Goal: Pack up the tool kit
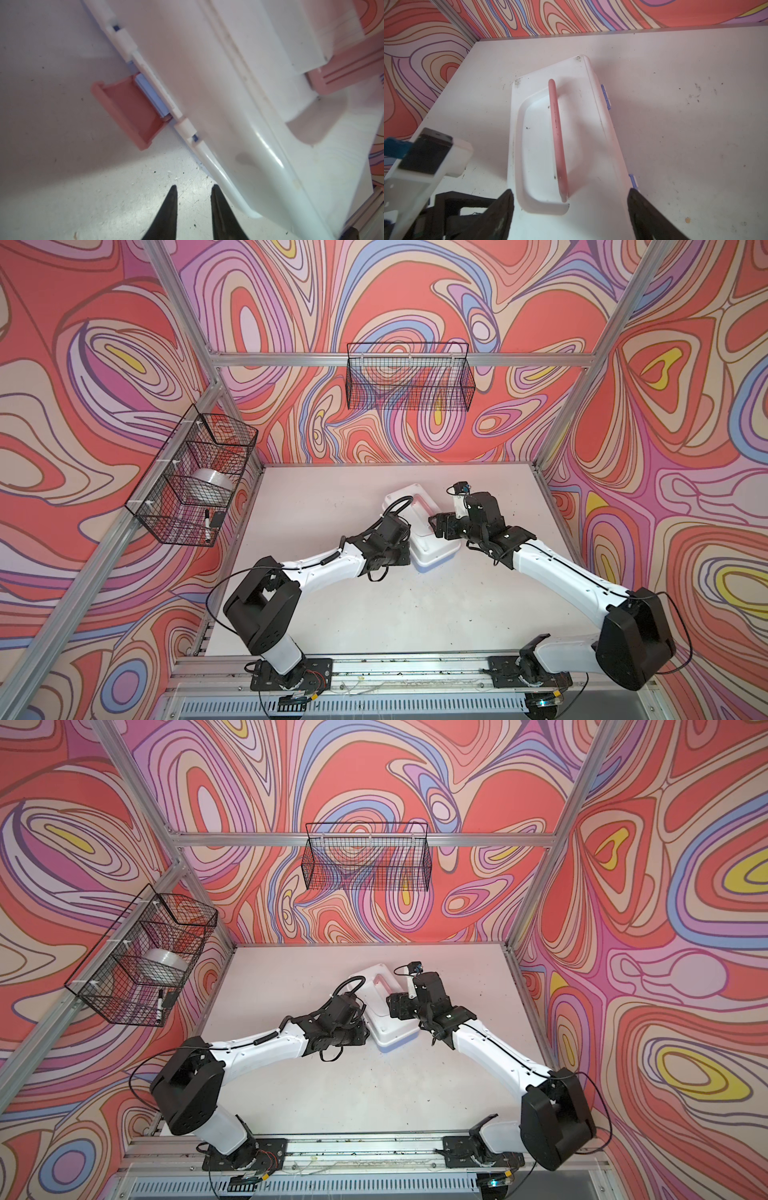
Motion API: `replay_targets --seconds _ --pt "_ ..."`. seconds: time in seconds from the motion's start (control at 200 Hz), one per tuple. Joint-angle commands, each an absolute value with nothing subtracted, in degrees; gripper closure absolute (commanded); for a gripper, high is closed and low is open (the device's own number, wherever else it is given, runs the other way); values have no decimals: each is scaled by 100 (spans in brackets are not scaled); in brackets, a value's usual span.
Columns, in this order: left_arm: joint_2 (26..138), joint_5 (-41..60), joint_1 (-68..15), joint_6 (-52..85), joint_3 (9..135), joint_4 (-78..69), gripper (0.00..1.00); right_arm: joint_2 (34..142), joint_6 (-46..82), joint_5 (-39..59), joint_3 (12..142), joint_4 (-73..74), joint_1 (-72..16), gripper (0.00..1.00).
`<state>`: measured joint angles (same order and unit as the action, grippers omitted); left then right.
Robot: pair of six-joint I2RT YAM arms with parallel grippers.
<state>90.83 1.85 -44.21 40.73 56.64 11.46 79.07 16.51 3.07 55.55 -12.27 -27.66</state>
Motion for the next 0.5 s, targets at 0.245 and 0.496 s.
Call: replay_targets --seconds 0.245,0.496 --pt "7929 -264 -4106 4261 4777 1091 65 8487 1581 1266 5975 -860 -2759 21" --pt "7725 -192 -3729 4283 4305 1020 65 8548 1591 1292 5976 -868 -2946 23"
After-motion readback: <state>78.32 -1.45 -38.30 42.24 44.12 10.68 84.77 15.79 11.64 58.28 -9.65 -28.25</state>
